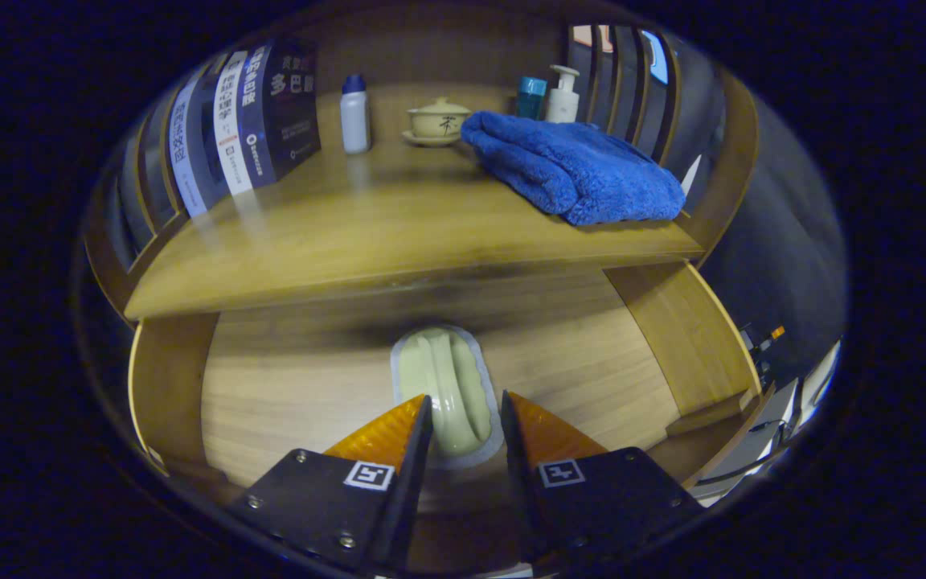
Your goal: Pull open the drawer, take out the items inside it, and place them on the countertop above the cabinet.
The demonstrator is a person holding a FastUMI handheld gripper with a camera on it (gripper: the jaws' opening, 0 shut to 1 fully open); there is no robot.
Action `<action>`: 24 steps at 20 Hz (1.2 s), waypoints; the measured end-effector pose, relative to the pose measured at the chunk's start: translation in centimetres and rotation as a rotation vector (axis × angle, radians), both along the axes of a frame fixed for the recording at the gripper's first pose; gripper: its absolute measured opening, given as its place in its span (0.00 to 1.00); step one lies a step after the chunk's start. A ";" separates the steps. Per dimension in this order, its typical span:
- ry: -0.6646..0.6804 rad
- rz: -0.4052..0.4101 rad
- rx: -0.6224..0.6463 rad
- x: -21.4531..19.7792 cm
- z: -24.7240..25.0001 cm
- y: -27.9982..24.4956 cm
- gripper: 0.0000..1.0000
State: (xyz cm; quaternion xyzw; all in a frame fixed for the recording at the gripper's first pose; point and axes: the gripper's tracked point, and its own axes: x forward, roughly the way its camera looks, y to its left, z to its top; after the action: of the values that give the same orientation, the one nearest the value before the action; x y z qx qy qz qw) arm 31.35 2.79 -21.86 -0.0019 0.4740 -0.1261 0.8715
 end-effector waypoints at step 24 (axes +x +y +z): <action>-0.223 -0.091 -0.177 -1.9 14.5 -2.5 0.22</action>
State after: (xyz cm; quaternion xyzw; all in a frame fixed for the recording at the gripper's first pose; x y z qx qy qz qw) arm 29.46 0.26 -7.39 -0.0433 0.3610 -0.2061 0.9085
